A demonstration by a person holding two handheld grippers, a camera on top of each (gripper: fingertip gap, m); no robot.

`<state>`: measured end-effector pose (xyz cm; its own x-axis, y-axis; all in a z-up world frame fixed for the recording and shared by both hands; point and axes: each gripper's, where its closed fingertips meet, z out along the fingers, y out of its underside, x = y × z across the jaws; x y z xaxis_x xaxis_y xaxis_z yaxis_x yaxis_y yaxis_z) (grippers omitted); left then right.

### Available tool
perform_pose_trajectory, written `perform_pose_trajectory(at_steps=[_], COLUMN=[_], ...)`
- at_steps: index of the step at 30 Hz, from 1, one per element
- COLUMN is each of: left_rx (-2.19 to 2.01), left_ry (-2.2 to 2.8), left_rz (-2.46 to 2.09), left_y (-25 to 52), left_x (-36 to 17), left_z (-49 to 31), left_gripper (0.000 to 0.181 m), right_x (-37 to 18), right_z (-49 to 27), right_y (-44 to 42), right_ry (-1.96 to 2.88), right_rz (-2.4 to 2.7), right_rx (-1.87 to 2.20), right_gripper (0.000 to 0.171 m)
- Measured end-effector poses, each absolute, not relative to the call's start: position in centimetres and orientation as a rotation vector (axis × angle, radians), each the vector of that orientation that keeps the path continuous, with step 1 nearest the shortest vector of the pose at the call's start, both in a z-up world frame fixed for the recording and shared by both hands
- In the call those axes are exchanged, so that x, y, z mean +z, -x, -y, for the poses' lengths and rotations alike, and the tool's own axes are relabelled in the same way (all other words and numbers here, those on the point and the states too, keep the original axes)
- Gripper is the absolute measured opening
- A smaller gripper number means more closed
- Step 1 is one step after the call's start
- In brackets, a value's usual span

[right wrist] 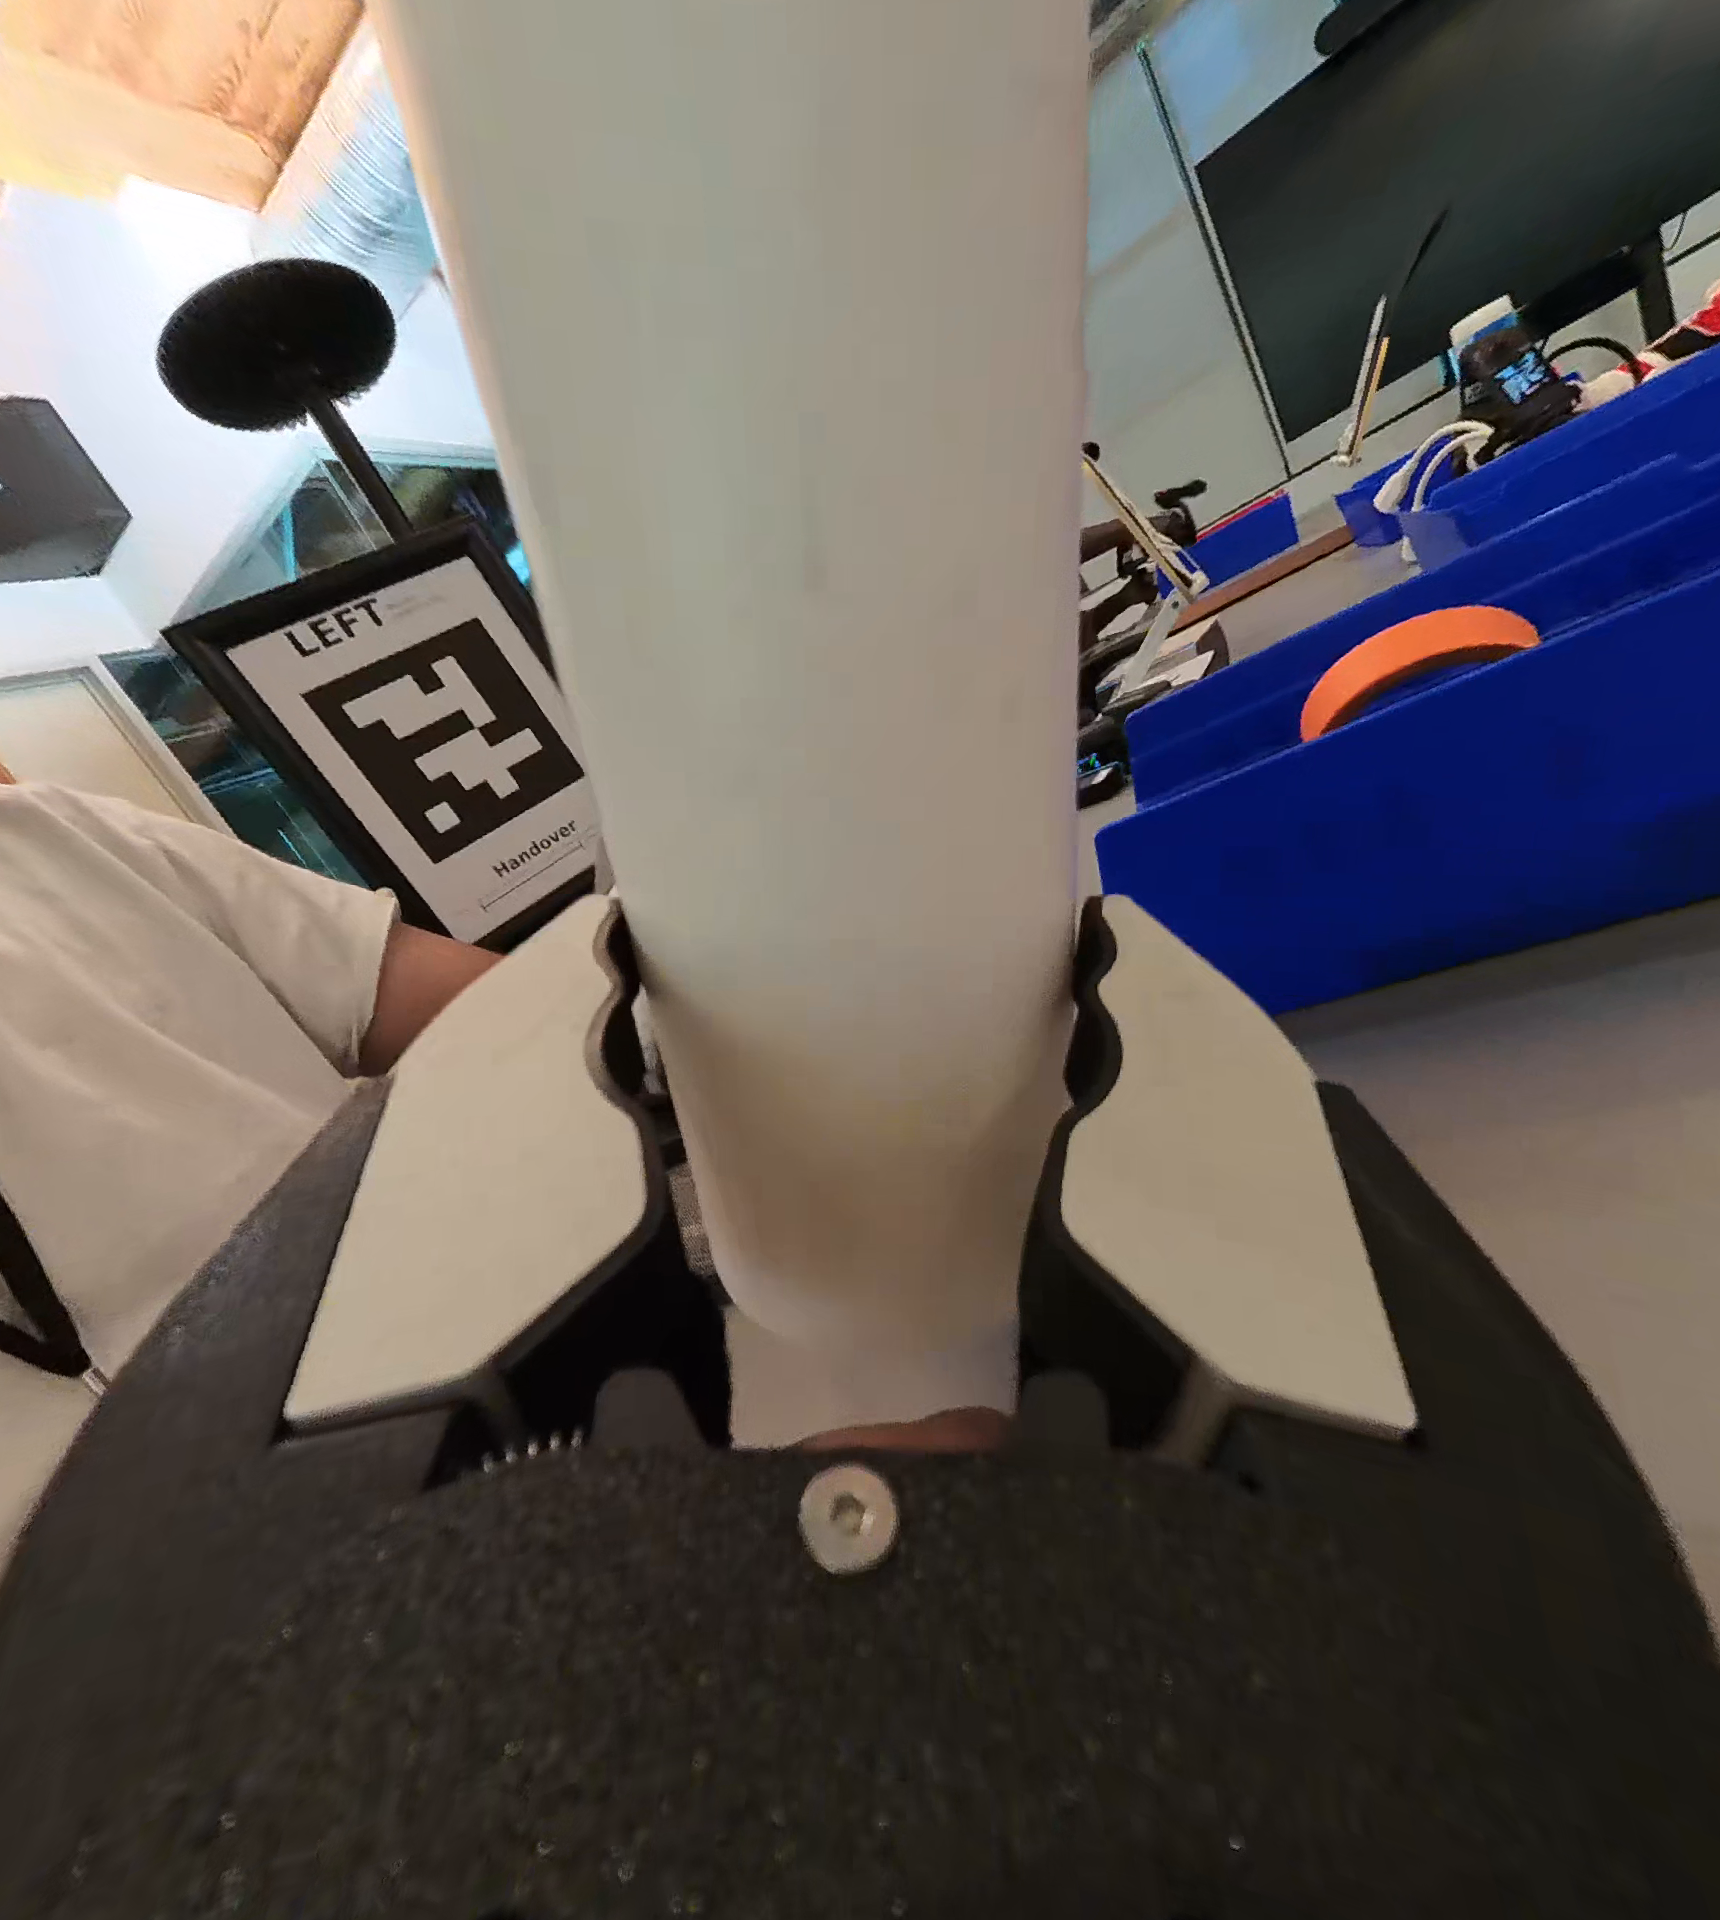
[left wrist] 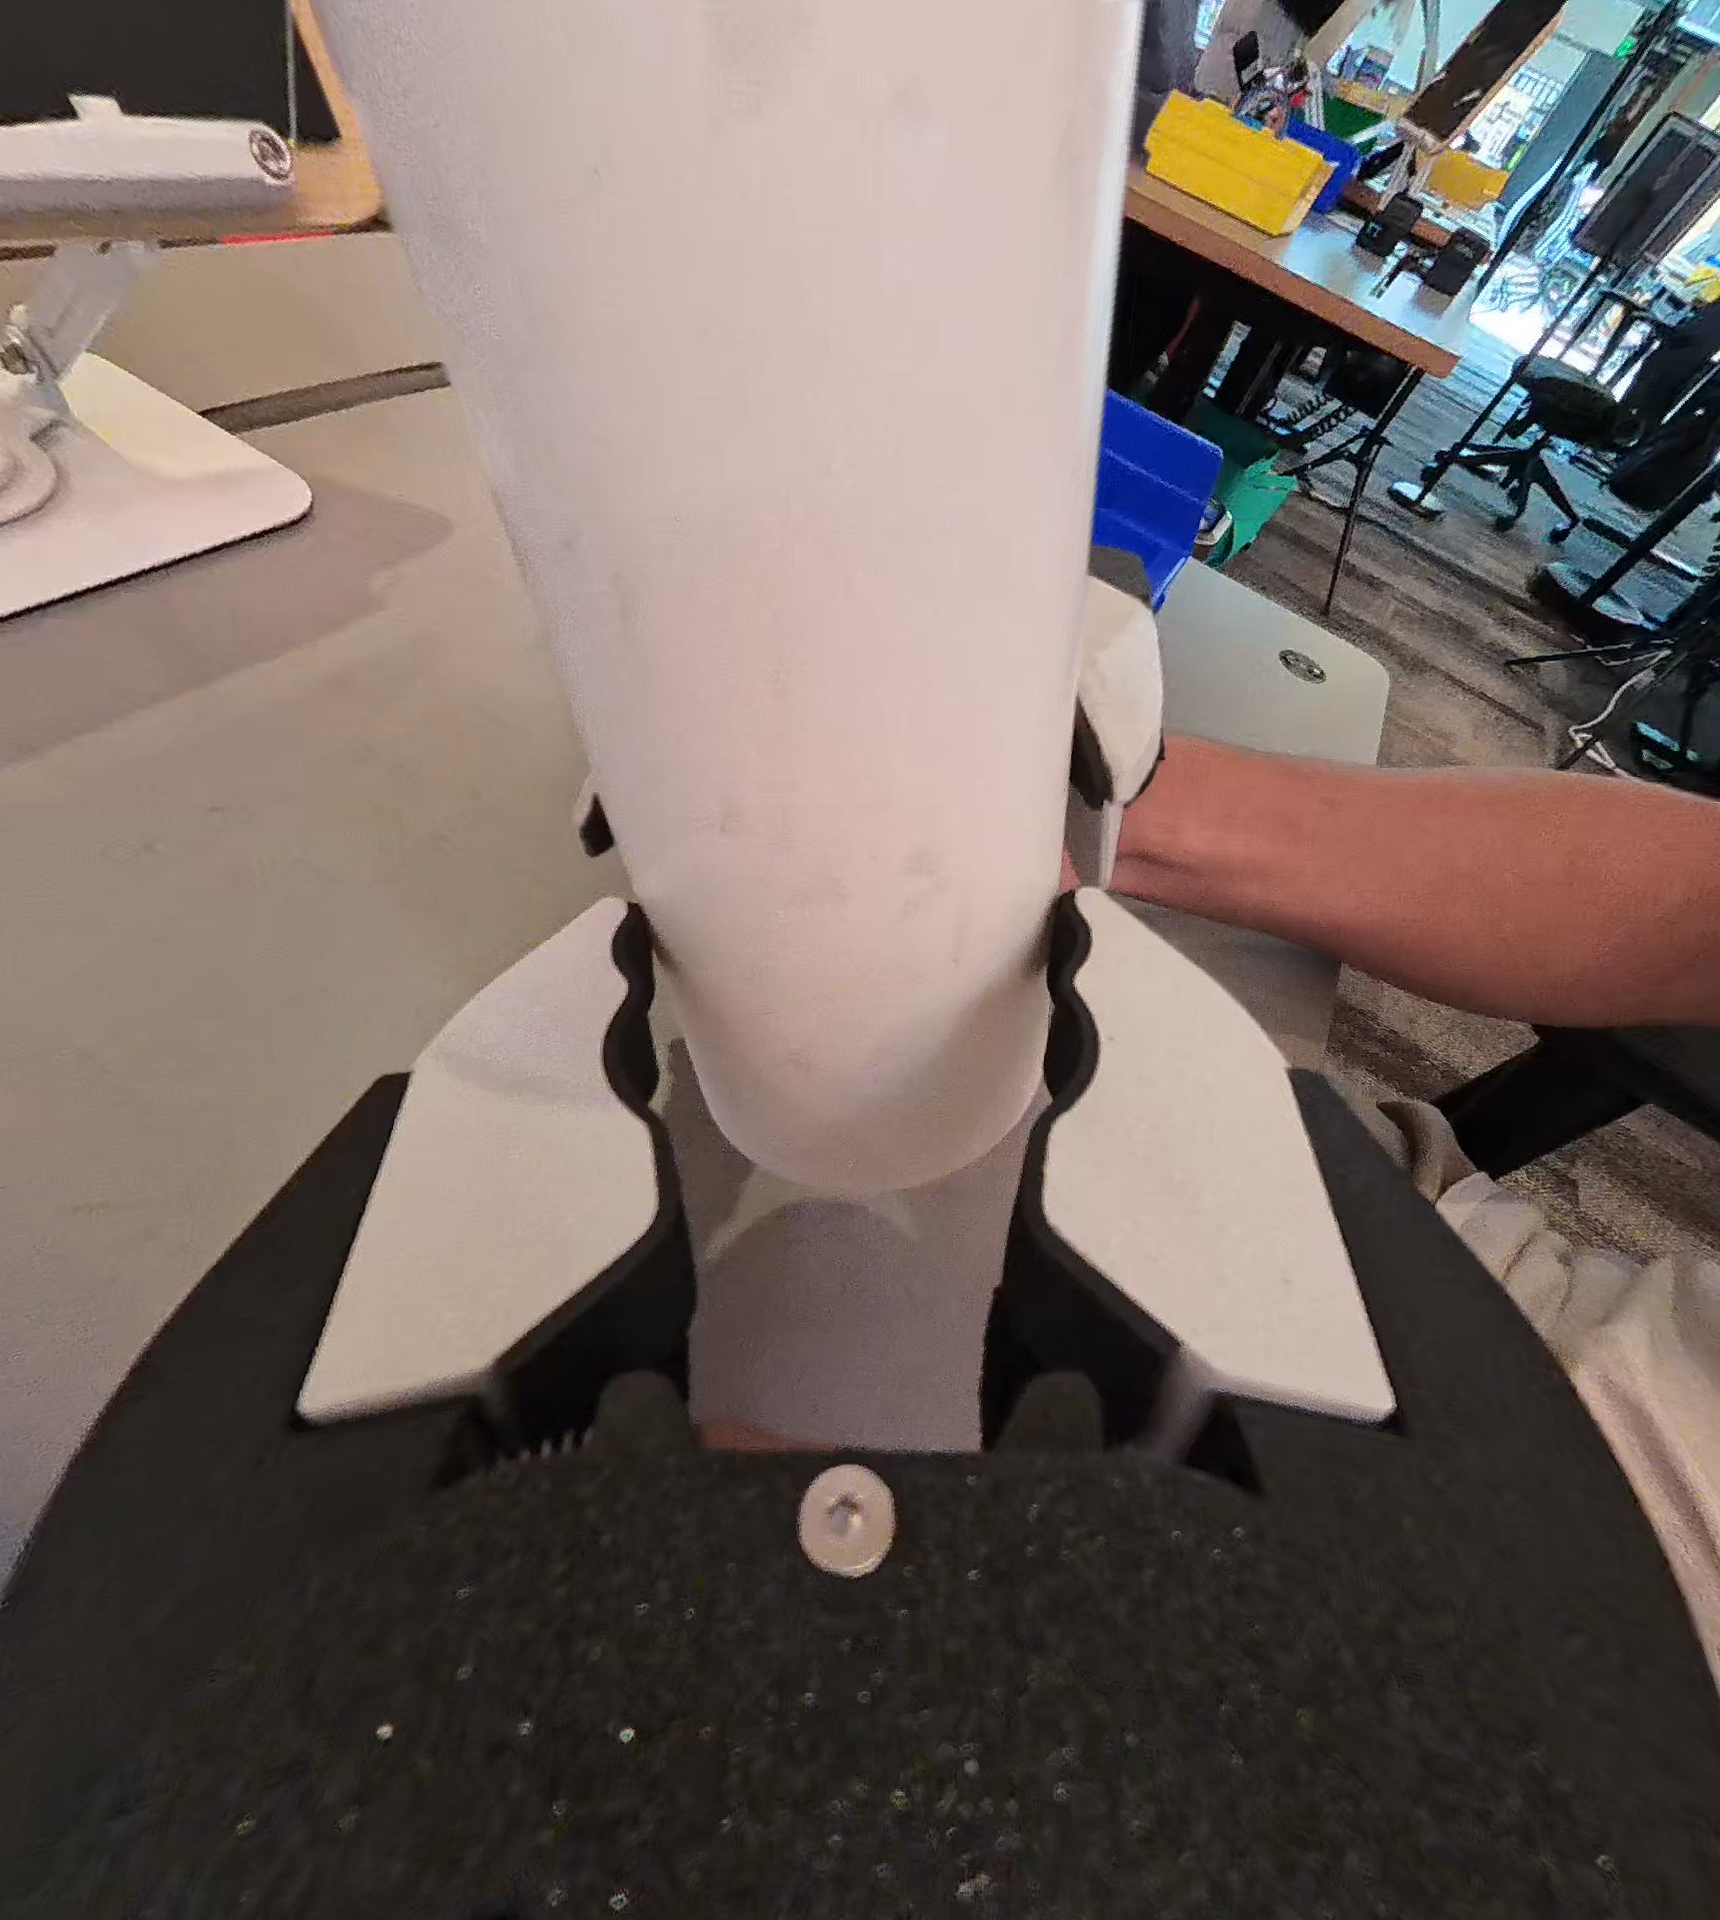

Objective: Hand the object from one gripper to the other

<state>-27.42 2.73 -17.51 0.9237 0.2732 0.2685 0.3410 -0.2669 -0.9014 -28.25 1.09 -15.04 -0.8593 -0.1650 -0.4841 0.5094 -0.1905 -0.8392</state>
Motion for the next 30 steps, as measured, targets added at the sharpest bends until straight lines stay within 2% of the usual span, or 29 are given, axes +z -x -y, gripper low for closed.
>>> perform_pose_trajectory(at_steps=[7,12,17,18,21,24,26,30], left_rx=[0.037,0.365,0.666,0.694,0.815,0.947,1.023,1.061], left_ry=[1.856,1.907,1.975,1.983,1.992,1.989,1.985,1.985], left_rz=[0.501,0.493,0.494,0.505,0.521,0.489,0.477,0.447], left_y=[29.2,31.5,33.0,33.1,33.2,32.7,32.7,32.3], left_x=[-18.1,-17.6,-18.0,-18.3,-18.7,-18.5,-18.3,-18.5], left_z=[-1.7,-0.1,0.8,0.8,0.7,0.4,0.4,-0.1], left_gripper=[0.073,0.072,0.072,0.072,0.072,0.072,0.072,0.072], right_x=[-15.6,-14.5,-12.4,-12.0,-12.3,-13.1,-13.5,-14.8], right_z=[-1.2,-2.6,-3.6,-3.8,-3.5,-4.3,-5.0,-5.6], right_y=[30.0,32.8,35.1,35.3,35.3,36.1,36.5,36.6], right_ry=[-0.547,-0.836,-1.331,-1.433,-1.661,-1.884,-1.913,-1.86], right_rz=[-1.83,-1.99,-1.938,-1.897,-1.833,-1.736,-1.584,-1.47], right_rx=[-2.087,-2.171,-2.305,-2.323,-2.274,-2.214,-2.191,-2.079], right_gripper=[0.078,0.097,0.1,0.105,0.108,0.096,0.08,0.079])
